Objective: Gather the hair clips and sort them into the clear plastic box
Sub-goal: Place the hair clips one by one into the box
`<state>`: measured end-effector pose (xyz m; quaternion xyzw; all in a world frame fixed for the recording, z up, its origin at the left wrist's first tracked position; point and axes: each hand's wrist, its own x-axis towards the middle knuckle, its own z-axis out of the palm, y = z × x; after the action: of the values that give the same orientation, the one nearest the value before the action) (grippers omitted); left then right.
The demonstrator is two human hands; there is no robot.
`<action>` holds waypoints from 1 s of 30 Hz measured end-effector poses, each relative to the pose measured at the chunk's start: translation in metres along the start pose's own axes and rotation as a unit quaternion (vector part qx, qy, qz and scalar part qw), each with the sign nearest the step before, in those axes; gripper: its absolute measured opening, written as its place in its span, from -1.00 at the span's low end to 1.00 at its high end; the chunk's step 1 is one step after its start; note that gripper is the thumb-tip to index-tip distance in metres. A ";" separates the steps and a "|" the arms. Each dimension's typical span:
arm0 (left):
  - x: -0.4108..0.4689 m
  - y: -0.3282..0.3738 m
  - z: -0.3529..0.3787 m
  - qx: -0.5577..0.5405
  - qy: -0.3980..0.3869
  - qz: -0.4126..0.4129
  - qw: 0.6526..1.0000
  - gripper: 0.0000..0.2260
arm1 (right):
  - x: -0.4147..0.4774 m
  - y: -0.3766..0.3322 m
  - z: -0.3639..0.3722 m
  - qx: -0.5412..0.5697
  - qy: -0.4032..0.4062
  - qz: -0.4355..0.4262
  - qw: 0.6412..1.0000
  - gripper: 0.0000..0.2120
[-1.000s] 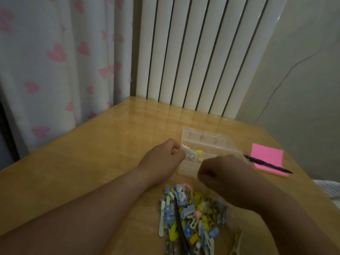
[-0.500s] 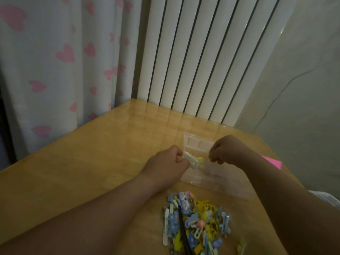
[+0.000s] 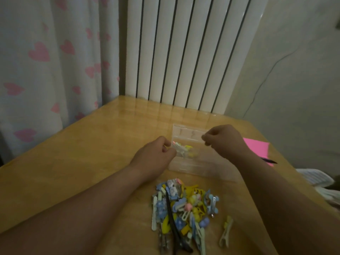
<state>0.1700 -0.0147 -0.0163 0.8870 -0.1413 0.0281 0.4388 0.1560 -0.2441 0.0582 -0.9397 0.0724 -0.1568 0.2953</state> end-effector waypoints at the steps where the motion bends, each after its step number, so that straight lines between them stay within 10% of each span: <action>1: 0.000 0.000 0.000 0.000 0.001 0.002 1.000 -0.67 | -0.010 0.000 -0.007 0.024 0.025 -0.021 0.999 -0.83; 6: -0.002 0.003 -0.002 -0.004 0.012 0.012 1.000 -0.68 | -0.063 0.003 -0.031 0.109 -0.011 -0.098 0.989 -0.89; 15: -0.005 0.006 -0.004 -0.020 0.024 0.014 0.999 -0.69 | -0.086 0.000 -0.049 -0.140 -0.341 -0.087 0.925 -0.76; 30: -0.006 0.002 -0.006 -0.024 0.017 0.014 0.999 -0.73 | -0.086 -0.004 -0.041 -0.073 -0.336 -0.076 0.936 -0.84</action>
<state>0.1645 -0.0102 -0.0121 0.8734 -0.1472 0.0458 0.4619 0.0612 -0.2430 0.0701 -0.9591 -0.0917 0.1517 0.2205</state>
